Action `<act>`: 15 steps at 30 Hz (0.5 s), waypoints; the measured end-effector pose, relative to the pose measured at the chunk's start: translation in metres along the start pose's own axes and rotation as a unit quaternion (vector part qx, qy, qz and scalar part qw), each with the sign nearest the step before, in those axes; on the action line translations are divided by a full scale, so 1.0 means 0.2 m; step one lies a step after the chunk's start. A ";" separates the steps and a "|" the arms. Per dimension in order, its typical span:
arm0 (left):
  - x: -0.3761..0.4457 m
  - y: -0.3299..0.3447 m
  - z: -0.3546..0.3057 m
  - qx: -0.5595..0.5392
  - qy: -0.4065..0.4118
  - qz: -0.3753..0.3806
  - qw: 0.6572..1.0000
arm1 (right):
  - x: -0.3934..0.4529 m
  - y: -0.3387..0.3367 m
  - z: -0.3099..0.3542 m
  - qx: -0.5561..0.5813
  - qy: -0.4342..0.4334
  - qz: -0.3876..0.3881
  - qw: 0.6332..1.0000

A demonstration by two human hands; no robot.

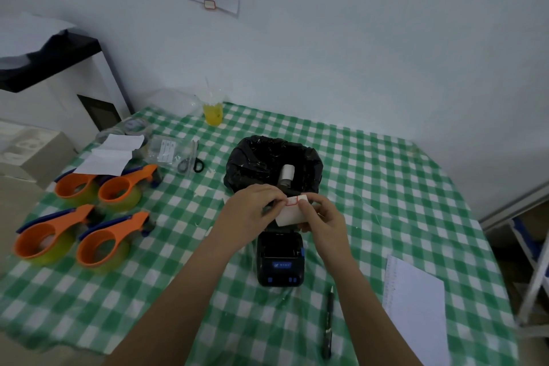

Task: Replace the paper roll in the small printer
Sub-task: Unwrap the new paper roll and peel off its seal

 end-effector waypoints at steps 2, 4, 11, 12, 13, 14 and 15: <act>0.01 0.00 -0.01 0.009 0.003 -0.004 1.000 | 0.00 0.00 0.02 0.002 -0.006 -0.016 1.000; 0.01 -0.01 -0.02 0.022 0.014 -0.008 1.000 | 0.00 0.01 0.04 -0.002 -0.010 -0.021 1.000; 0.04 0.01 -0.05 0.095 0.073 0.015 0.993 | 0.01 0.00 0.07 -0.035 -0.025 -0.029 0.999; 0.04 0.02 -0.05 0.103 0.079 0.020 0.991 | 0.01 -0.01 0.07 -0.039 -0.026 -0.032 0.998; 0.05 0.02 -0.05 0.109 0.085 0.023 0.990 | 0.01 -0.01 0.07 -0.040 -0.025 -0.034 0.998; 0.05 0.03 -0.05 0.114 0.089 0.023 0.989 | 0.01 -0.01 0.08 -0.038 -0.024 -0.036 0.998; 0.06 0.03 -0.05 0.118 0.093 0.020 0.988 | 0.01 -0.02 0.08 -0.035 -0.022 -0.038 0.998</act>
Point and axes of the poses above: each hand's wrist, its own x-axis towards the middle knuckle, its own y-axis out of the palm, z = x × y, the point moved 6 cm from there along x, towards the middle knuckle, and after that the axes turned 2 degrees about -y, right-handed, at the moved point
